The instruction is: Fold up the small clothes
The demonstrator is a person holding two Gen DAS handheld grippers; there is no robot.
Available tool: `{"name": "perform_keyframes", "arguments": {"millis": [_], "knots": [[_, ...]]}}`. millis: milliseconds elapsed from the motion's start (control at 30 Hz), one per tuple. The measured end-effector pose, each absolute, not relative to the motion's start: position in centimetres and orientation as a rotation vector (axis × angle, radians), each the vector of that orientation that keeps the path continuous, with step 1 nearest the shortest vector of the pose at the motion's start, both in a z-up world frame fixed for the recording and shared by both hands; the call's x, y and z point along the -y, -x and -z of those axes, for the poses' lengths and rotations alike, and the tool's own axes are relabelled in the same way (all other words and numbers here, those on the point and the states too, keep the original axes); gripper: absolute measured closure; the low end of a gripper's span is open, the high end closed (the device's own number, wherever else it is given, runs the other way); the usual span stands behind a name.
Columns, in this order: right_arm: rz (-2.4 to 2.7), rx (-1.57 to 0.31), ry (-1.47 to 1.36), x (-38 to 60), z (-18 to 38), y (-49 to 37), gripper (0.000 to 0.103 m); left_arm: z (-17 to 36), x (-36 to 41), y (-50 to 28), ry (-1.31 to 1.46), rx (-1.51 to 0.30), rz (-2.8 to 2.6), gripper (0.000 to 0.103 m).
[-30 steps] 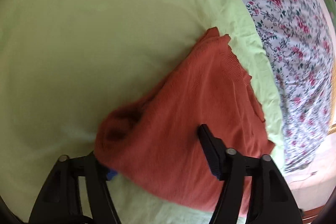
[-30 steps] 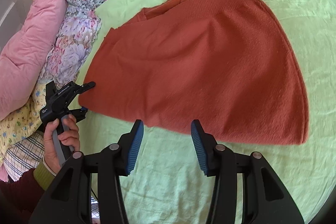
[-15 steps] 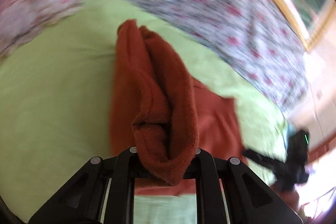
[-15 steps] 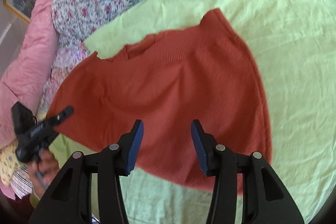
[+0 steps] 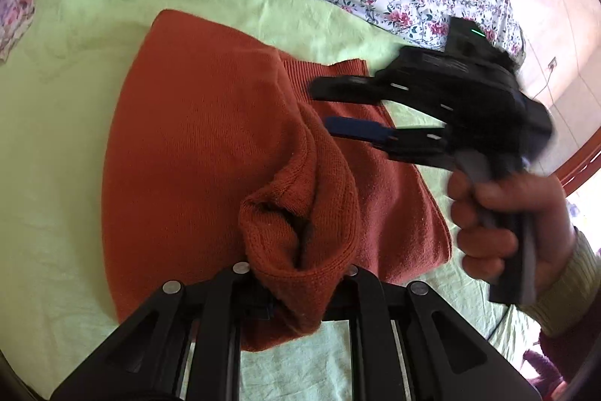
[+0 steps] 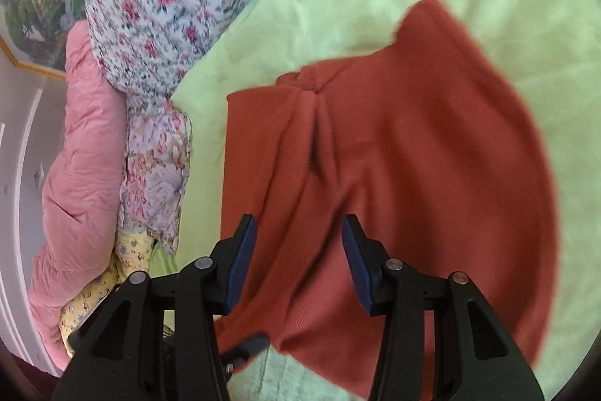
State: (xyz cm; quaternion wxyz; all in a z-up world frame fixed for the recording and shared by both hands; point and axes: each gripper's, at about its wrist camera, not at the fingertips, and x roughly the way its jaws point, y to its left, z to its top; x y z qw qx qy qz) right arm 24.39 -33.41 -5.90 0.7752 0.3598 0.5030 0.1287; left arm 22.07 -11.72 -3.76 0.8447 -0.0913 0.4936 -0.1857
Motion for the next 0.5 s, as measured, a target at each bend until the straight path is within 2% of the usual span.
{"name": "perform_keyframes", "arguments": {"millis": [167,200,267,367,500], "knots": [[-0.307,-1.162,-0.756,30.6,7.6,-28.4,0.053,3.5,12.0,-21.6,0.147,-1.029,0.376,0.09],[-0.303,-1.17,-0.726,30.1,7.6,-28.8,0.056,3.3,12.1,-21.6,0.138,-1.025,0.374,0.09],[-0.309,-1.179,-0.661,29.4,7.2,-29.3,0.079,2.7,12.3,-21.4,0.125,-1.013,0.38,0.09],[-0.332,-1.129,-0.611,29.8,4.9,-28.6,0.087,1.0,12.8,-21.1,0.143,-0.986,0.418,0.09],[-0.359,-1.024,-0.584,32.0,0.6,-27.3,0.088,-1.0,15.8,-20.9,0.134,-0.931,0.509,0.09]]}}
